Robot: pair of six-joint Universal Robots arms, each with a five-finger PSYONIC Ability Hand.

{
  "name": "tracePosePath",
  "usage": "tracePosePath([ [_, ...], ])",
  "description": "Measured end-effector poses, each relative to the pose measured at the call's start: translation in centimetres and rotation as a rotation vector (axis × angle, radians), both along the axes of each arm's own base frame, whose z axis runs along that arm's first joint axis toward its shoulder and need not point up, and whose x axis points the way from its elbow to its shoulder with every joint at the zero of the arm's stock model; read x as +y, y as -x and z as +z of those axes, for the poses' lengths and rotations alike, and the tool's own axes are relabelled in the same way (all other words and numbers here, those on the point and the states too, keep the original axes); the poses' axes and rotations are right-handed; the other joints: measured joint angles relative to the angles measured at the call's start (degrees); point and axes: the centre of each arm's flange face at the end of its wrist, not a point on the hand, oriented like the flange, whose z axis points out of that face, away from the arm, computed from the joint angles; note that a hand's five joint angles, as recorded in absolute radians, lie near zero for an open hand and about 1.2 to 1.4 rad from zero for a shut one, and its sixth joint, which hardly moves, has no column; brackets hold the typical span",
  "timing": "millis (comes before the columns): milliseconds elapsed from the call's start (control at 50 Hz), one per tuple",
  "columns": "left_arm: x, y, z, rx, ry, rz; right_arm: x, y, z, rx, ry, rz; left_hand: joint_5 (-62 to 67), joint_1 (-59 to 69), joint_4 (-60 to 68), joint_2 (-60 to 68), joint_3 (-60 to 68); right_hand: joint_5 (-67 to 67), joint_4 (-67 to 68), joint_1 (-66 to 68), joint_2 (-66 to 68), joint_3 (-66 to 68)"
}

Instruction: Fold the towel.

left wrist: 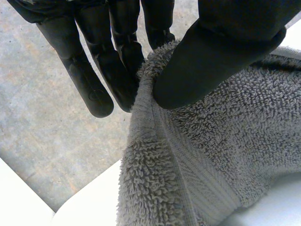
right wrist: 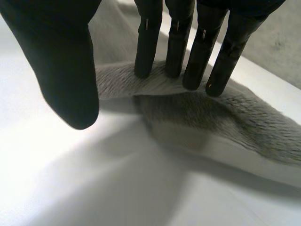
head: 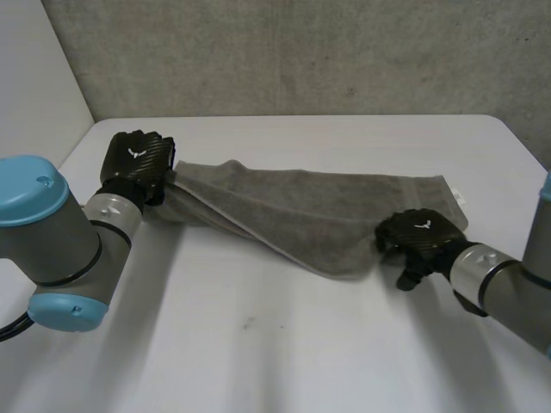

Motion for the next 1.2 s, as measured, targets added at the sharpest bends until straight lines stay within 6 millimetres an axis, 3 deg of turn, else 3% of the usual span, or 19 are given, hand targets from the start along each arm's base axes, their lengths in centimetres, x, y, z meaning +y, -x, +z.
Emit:
tracePosePath([
  [120, 0.5, 0.0, 0.4, 0.001, -0.018, -0.005, 1.2, -2.4, 0.4, -0.124, 0.002, 0.021, 0.00, 0.00, 0.00, 0.00, 0.00, -9.77, -9.61, -9.56, -10.01, -9.12],
  [280, 1.9, 0.3, 2.0, 0.042, -0.044, -0.026, 2.5, -5.9, 0.4, -0.259, 0.023, 0.020, 0.00, 0.00, 0.00, 0.00, 0.00, -13.43, -13.08, -12.59, -12.40, -12.46],
  [480, 3.0, 0.3, 5.0, 0.137, -0.025, -0.042, 4.2, -9.0, -1.6, -0.279, 0.086, 0.008, 0.00, 0.00, 0.00, 0.00, 0.00, -13.97, -13.09, -12.65, -12.40, -13.18],
  [740, 3.0, 0.3, 6.4, 0.156, 0.003, -0.043, 4.2, -9.1, -2.9, -0.263, 0.098, -0.032, 0.00, 0.00, 0.00, 0.01, 0.00, -13.97, -13.09, -12.62, -12.40, -13.17],
  [960, 3.2, 0.1, 7.0, 0.214, -0.019, -0.041, 2.5, -9.5, -4.1, -0.292, 0.206, -0.129, 0.00, 0.00, 0.00, 0.01, 0.00, -13.77, -12.98, -12.62, -12.40, -13.02],
  [1200, 3.0, -0.2, 7.0, 0.234, -0.028, -0.032, 1.4, -9.0, -6.0, -0.221, 0.175, -0.155, 0.00, 0.00, 0.00, 0.01, 0.00, -13.70, -12.93, -12.60, -12.39, -12.96],
])
